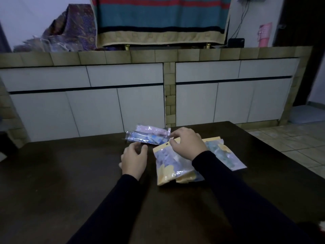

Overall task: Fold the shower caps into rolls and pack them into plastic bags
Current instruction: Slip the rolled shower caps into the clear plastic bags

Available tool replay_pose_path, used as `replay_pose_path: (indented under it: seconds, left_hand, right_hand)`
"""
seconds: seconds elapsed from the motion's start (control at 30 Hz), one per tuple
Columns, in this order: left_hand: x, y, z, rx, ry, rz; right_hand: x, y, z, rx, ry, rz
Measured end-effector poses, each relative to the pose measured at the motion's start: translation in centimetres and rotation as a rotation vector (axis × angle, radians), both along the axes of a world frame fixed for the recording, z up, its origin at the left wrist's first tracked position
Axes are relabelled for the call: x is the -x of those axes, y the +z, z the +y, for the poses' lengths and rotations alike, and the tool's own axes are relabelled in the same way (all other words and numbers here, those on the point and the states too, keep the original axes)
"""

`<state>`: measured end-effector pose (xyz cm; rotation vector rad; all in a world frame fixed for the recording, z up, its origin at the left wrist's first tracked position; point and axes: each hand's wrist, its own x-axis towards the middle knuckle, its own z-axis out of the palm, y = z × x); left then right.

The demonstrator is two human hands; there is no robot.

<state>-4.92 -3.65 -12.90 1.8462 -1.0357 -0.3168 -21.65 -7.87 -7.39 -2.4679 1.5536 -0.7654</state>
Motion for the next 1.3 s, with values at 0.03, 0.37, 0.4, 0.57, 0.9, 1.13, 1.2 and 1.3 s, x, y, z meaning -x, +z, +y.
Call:
replay_pose_path:
  seconds: [0.03, 0.37, 0.4, 0.57, 0.9, 1.13, 1.2, 1.3]
  left_hand:
    - [-0.7, -0.1, -0.4, -0.014, 0.024, -0.016]
    - [-5.6, -0.7, -6.3, -0.09, 0.181, -0.189]
    - [-5.9, -0.8, -6.9, -0.122, 0.184, -0.224]
    - [-7.1, -1.2, -9.1, -0.291, 0.171, -0.282]
    - [-9.6, -1.5, -8.6, -0.058, 0.164, 0.004]
    - [-12.0, -0.3, -5.7, 0.501, 0.147, 0.333]
    - [-13.2, -0.3, -5.0, 0.602, 0.147, 0.398]
    - [-14.7, -0.5, -4.3, 0.678, 0.162, 0.441]
  right_hand:
    - [-1.1, 0.3, -0.5, -0.017, 0.018, 0.028]
    - [-10.2, 0.3, -8.0, -0.214, 0.046, 0.12]
    - [-10.8, 0.0, -8.7, -0.216, 0.045, 0.135]
    - [-12.9, -0.9, -11.1, -0.268, 0.069, 0.203]
    - [-14.8, -0.1, -10.0, -0.315, 0.214, 0.153]
    - [-17.2, 1.3, -7.5, -0.284, 0.359, 0.016]
    - [-17.9, 1.3, -6.8, -0.27, 0.384, -0.042]
    - [-18.7, 0.0, -5.5, -0.213, 0.33, -0.146]
